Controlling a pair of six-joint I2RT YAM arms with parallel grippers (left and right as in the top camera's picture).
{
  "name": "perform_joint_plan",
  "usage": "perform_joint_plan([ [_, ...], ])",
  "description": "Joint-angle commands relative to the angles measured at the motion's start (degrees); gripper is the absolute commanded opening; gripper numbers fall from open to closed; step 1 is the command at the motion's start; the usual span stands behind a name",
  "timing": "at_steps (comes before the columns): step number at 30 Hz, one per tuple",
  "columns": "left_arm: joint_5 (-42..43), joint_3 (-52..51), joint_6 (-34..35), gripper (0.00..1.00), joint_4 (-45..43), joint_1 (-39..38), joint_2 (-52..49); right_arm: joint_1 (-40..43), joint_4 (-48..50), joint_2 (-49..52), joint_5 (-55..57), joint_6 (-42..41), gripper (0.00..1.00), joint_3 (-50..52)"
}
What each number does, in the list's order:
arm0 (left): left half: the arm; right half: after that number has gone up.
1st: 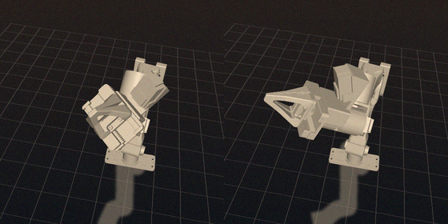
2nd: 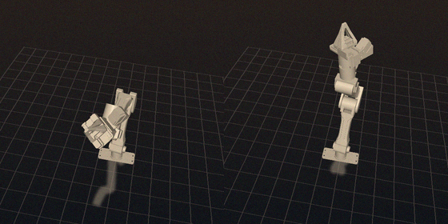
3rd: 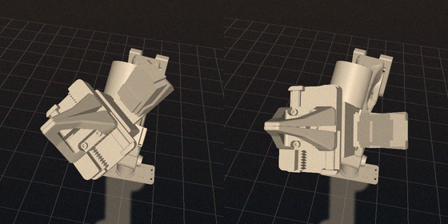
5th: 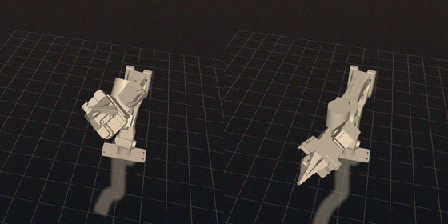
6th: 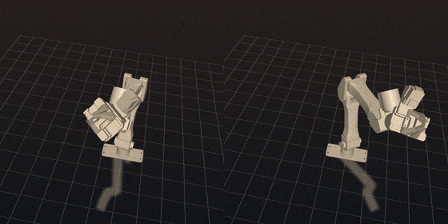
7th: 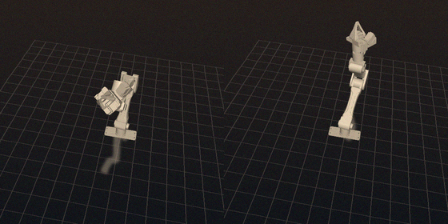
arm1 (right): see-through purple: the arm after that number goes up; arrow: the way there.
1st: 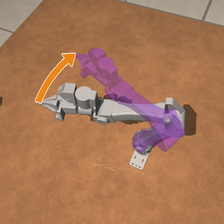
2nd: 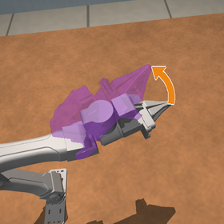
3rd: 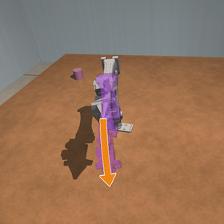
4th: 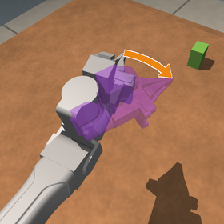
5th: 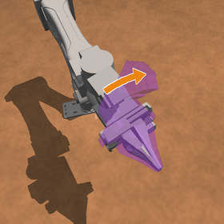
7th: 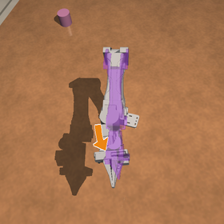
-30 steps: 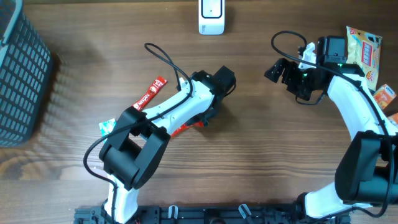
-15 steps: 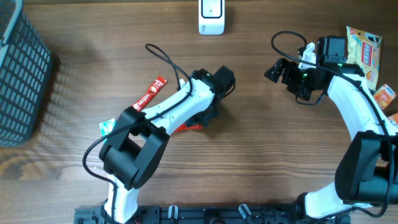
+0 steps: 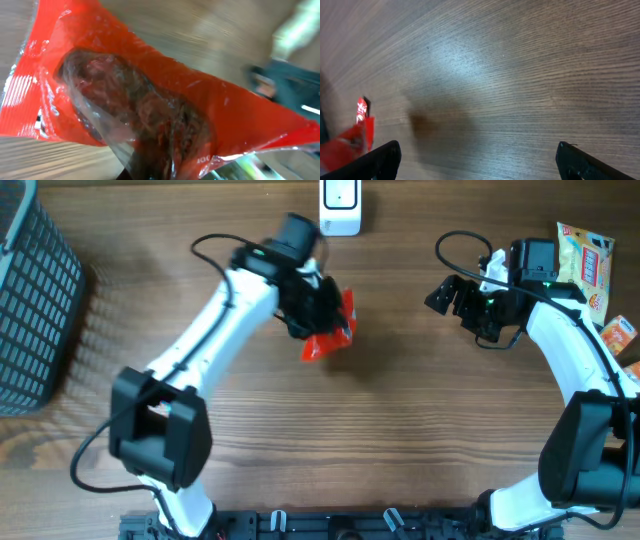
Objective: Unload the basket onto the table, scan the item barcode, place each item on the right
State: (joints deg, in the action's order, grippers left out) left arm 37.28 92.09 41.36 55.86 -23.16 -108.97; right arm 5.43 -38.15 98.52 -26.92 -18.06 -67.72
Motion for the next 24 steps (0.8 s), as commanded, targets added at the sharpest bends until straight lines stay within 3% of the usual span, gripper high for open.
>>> perform_joint_plan([
  [1,28.5,-4.1,-9.1,0.04,-6.1,7.1,-0.7,0.2,-0.1,0.9,0.4,1.3,1.00,0.6],
  [8,42.5,-17.5,-8.0,0.04,-20.7,12.7,-2.5,0.2,-0.1,0.9,0.4,0.3,1.00,0.6],
  [17,42.8,-25.3,-7.6,0.04,-26.1,12.5,-5.6,0.2,0.0,0.9,0.0,-1.4,1.00,0.6],
  [21,37.6,-26.8,-9.9,0.04,-24.9,14.0,-5.6,0.2,-0.6,0.9,0.0,-1.4,1.00,0.6],
  [24,27.0,-26.9,-9.8,0.04,-20.7,16.5,-5.6,0.2,-0.9,0.9,0.0,-1.4,1.00,0.6],
])
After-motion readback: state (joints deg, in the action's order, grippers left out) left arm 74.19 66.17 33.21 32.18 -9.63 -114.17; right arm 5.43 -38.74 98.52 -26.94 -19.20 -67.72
